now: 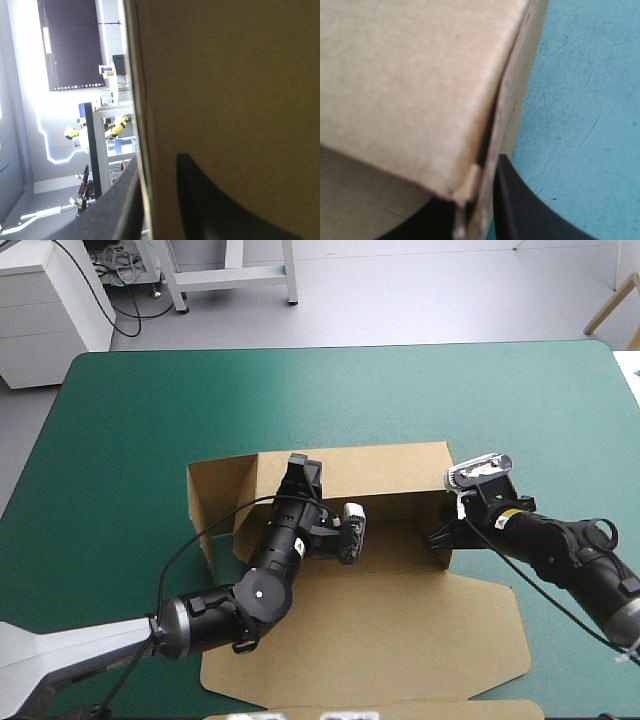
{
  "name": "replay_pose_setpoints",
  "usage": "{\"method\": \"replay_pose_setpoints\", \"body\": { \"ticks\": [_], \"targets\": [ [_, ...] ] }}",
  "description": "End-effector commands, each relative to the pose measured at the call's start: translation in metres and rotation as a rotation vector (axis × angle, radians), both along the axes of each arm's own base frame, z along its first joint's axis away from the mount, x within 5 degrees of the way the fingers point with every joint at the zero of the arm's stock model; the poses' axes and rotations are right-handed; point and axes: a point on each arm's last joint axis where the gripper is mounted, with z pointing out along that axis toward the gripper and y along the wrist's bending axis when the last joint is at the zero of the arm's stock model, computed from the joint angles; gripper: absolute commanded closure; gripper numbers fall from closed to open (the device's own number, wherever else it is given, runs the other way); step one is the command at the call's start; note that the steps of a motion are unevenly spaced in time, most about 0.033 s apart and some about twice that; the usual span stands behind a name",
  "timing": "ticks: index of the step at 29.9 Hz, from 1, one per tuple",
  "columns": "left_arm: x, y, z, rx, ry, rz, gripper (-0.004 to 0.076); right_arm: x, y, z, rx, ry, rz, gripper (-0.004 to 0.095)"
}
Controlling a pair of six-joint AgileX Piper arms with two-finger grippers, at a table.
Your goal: Fold the box
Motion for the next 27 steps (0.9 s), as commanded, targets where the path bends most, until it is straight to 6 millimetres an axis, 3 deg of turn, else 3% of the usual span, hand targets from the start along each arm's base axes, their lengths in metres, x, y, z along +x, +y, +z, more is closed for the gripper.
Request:
{"method": "replay_pose_setpoints", "body": {
  "ticks": [1, 3, 5, 15, 22, 27],
  "targets": [
    [-0.002, -0.002, 0.019, -0.009, -0.105, -0.043, 0.0363, -0.011, 0.007, 0.002, 0.039, 0.1, 0.039, 0.0907],
    [-0.002, -0.002, 0.019, -0.009, -0.105, -0.043, 0.0261, -0.012, 0.007, 0.002, 0.039, 0.11, 0.037, 0.0907],
    [-0.003, -0.002, 0.019, -0.016, -0.102, -0.043, 0.0213, -0.012, 0.006, 0.002, 0.039, 0.117, 0.034, 0.0908],
    [-0.042, -0.015, 0.04, -0.115, -0.239, 0.033, 0.0364, -0.001, 0.006, 0.024, 0.042, 0.167, -0.042, 0.0908],
    [-0.082, -0.025, 0.053, -0.176, -0.238, -0.106, 0.0389, 0.018, 0.011, 0.039, 0.0, 0.231, -0.06, 0.0908],
    [-0.103, -0.016, 0.073, -0.245, -0.277, -0.117, 0.0414, 0.033, 0.016, 0.044, 0.002, 0.244, -0.07, 0.0908]
  ]
}}
